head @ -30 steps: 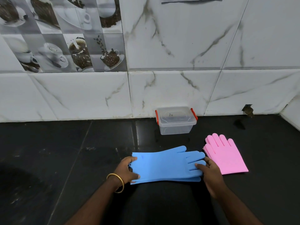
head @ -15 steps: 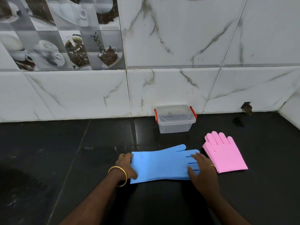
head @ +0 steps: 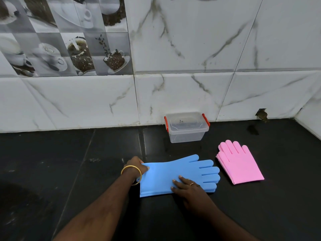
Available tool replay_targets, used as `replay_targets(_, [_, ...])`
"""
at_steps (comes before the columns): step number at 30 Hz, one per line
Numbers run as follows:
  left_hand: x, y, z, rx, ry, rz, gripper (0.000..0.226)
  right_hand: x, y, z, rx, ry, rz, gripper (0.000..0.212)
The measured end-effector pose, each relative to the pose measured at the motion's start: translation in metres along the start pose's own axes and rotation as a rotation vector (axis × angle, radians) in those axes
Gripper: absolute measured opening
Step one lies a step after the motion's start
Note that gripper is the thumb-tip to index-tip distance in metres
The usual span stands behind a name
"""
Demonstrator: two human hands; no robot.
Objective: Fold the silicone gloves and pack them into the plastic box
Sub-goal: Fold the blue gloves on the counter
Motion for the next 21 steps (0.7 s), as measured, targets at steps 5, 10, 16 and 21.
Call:
replay_targets(5, [0.006, 0.0, 0.002, -0.084, 0.002, 0.033, 0.028, -0.001, 0.003, -0.004, -0.009, -0.009, 0.03, 0.048])
replay_targets(10, [-0.002, -0.001, 0.004, -0.321, -0.107, 0.046, 0.04, -0.002, 0.006, -0.005, -0.013, -0.004, 0.03, 0.05])
replay_targets(16, [-0.029, 0.001, 0.014, -0.543, -0.073, 0.224, 0.059, -0.005, 0.009, -0.003, -0.01, -0.015, -0.015, 0.048])
replay_targets(21, [-0.04, 0.007, 0.027, -0.698, -0.196, 0.326, 0.04, -0.006, 0.006, 0.001, -0.009, -0.039, -0.068, 0.048])
Point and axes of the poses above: each hand's wrist, its own x-axis towards the middle knuckle, its own y-axis out of the palm, z = x × y, the point moved 3 cm from there along x, towards the middle knuckle, and after that the axes turned 12 degrees about -z, right-handed, at the moved point
